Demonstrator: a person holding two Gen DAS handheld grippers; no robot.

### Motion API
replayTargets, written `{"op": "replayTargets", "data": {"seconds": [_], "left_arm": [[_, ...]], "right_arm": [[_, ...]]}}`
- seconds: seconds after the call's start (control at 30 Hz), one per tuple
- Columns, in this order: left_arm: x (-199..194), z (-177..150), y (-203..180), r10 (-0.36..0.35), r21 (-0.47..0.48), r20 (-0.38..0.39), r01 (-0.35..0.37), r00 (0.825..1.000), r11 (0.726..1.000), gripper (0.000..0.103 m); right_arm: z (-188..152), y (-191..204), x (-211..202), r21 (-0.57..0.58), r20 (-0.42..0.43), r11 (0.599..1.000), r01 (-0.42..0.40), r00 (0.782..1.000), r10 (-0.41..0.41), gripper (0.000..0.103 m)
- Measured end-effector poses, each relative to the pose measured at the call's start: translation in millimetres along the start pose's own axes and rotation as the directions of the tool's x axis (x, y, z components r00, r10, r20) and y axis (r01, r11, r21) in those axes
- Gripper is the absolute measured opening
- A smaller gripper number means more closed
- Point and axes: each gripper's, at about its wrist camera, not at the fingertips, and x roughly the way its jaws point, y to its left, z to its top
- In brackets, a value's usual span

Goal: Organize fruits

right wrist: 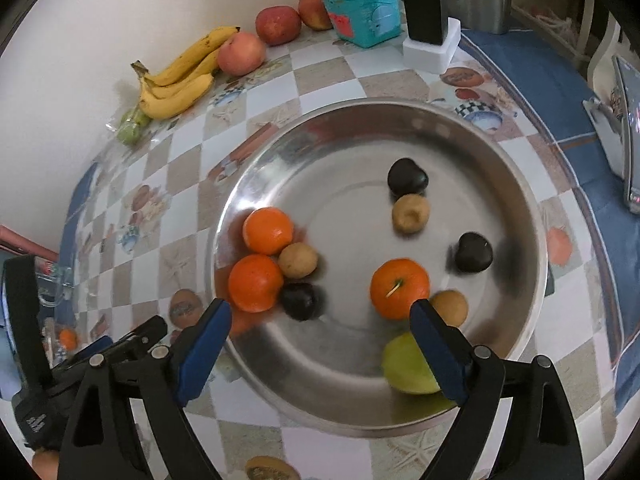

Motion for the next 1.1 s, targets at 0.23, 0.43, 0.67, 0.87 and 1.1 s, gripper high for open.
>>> {"op": "replayTargets", "data": {"seconds": [0.23, 0.43, 0.67, 0.87, 1.1], "left_arm": [[-8.3, -10.4, -4.1, -0.004, -0.001, 0.005, 0.004, 1.0, 1.0, 0.103], [-25.7, -20.6, 2.7, -0.012, -0.001, 0.02, 0.012, 1.0, 1.0, 0.103], [-51.8, -33.7, 13.2, 0.009, 0.011, 0.089, -0.01, 0.996, 1.0, 0.103], [-61.7, -44.6, 21.7, -0.004, 0.011, 0.104, 0.003, 0.995, 1.0, 0.103], [-70.8, -54.2, 30.1, -0.02, -0.005, 0.112, 0.02, 0.994, 1.0, 0.103]], "right_arm": [[-17.4, 4.0, -6.3, -0.029, -0.002, 0.998, 0.058, 0.998, -0.058, 0.091], [-31.1, 7.5, -13.6, -0.044, 0.004, 0.997, 0.069, 0.998, -0.068, 0.091], [-44.4, 17.7, -24.9, -0.083, 0.033, 0.993, 0.078, 0.997, -0.075, 0.091], [-55.0, 25.1, -34.8, -0.117, 0.062, 0.987, 0.107, 0.993, -0.1, 0.091], [-61.9, 29.2, -43.0, -0.131, 0.083, 0.985, 0.114, 0.991, -0.103, 0.091]]}}
